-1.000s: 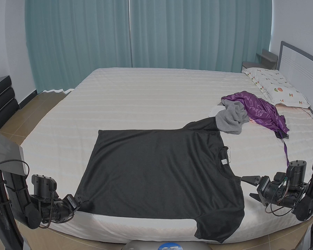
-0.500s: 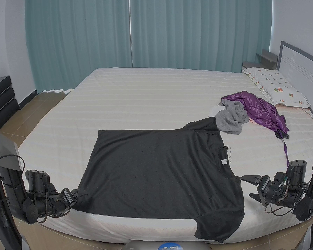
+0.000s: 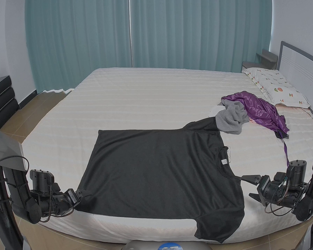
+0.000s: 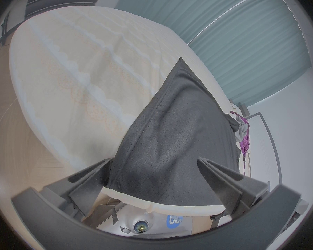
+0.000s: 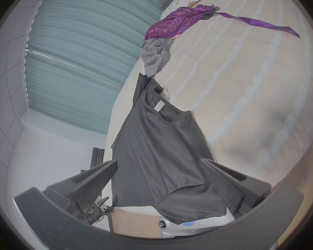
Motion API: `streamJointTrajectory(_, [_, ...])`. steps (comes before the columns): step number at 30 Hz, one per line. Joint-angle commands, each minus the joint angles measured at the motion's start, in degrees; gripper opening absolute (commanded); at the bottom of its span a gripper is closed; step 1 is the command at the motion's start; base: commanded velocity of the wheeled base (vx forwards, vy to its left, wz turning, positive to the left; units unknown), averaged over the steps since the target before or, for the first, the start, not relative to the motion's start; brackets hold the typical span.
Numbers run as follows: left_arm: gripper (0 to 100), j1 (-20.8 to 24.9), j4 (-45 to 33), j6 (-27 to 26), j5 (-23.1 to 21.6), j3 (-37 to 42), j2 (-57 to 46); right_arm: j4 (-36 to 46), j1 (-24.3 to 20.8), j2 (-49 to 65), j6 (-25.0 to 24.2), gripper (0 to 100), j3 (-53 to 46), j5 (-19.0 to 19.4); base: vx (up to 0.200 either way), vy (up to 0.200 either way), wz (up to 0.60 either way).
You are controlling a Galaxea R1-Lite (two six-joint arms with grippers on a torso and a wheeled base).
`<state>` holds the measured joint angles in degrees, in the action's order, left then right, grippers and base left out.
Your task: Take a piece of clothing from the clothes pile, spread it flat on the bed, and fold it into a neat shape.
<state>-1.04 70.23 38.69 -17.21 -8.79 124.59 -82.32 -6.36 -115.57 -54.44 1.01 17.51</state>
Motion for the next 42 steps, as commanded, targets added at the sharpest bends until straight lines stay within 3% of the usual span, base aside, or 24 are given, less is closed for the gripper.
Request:
streamJointTrajectory(1, [100, 0.2, 0.0, -0.2, 0.2, -0.1, 0.6, 0.0, -0.1, 0.0, 0.0, 100, -1.0, 0.1, 0.000, 0.000, 0.00])
streamJointTrajectory(6, [100, 0.2, 0.0, -0.3, 0.3, -0.1, 0.7, 0.0, -0.1, 0.0, 0.0, 100, -1.0, 0.0, 0.000, 0.000, 0.00])
streamJointTrajectory(7, [0, 0.2, 0.0, -0.3, 0.3, 0.0, 0.7, 0.0, -0.1, 0.0, 0.0, 100, -1.0, 0.0, 0.000, 0.000, 0.00])
streamJointTrajectory(28, [0, -3.3, 0.2, -0.1, 1.5, 2.8, -2.2, 2.2, 0.5, -0.8, 2.8, 100, -1.0, -1.2, 0.000, 0.000, 0.00])
streamJointTrajectory(33, [0, -5.1, 0.4, 0.8, 0.3, 3.1, -1.7, 2.6, -0.8, -6.0, 3.3, 100, -1.0, -1.2, 0.000, 0.000, 0.00])
streamJointTrajectory(38, [0, -6.3, 0.4, 1.8, -4.2, 4.0, -2.5, 2.4, -1.0, -9.7, 3.3, 100, 0.3, -1.2, 0.000, 0.000, 0.00])
streamJointTrajectory(42, [0, -6.3, 0.6, 2.7, -4.4, 4.0, -2.5, 2.5, -1.1, -12.3, 3.3, 100, 3.0, -2.1, 0.000, 0.000, 0.00])
